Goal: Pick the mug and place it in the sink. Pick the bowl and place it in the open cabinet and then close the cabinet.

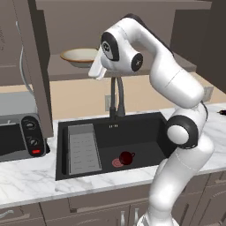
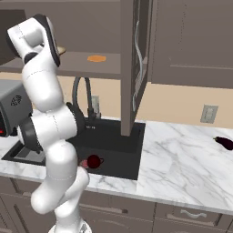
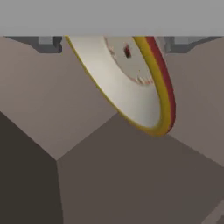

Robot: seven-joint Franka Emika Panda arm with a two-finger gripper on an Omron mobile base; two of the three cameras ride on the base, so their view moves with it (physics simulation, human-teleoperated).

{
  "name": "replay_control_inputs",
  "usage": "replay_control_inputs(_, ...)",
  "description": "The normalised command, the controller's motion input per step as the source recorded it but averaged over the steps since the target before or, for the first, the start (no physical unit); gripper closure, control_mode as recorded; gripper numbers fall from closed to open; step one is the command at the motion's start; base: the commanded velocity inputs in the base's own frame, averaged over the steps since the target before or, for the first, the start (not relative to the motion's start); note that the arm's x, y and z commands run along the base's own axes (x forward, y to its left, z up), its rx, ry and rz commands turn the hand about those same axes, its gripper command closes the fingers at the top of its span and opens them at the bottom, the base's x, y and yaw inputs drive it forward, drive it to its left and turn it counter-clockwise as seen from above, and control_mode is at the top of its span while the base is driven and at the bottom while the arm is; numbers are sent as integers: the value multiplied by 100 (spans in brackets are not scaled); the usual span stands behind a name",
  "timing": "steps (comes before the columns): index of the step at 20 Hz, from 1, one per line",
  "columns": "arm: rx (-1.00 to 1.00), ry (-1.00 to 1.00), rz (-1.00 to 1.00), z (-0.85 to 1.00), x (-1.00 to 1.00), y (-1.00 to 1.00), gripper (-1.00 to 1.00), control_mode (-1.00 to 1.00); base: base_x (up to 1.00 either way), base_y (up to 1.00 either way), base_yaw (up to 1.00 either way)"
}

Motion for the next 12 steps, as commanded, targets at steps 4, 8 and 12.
replay_control_inputs(4, -5, -10, 0, 41, -21, 0, -100, -100, 0, 0, 0)
replay_control_inputs(8, 0, -4, -1, 29, -76, -31, -100, -100, 0, 0, 0)
replay_control_inputs(12, 4, 5, -7, 54, -90, -49, -100, -100, 0, 0, 0)
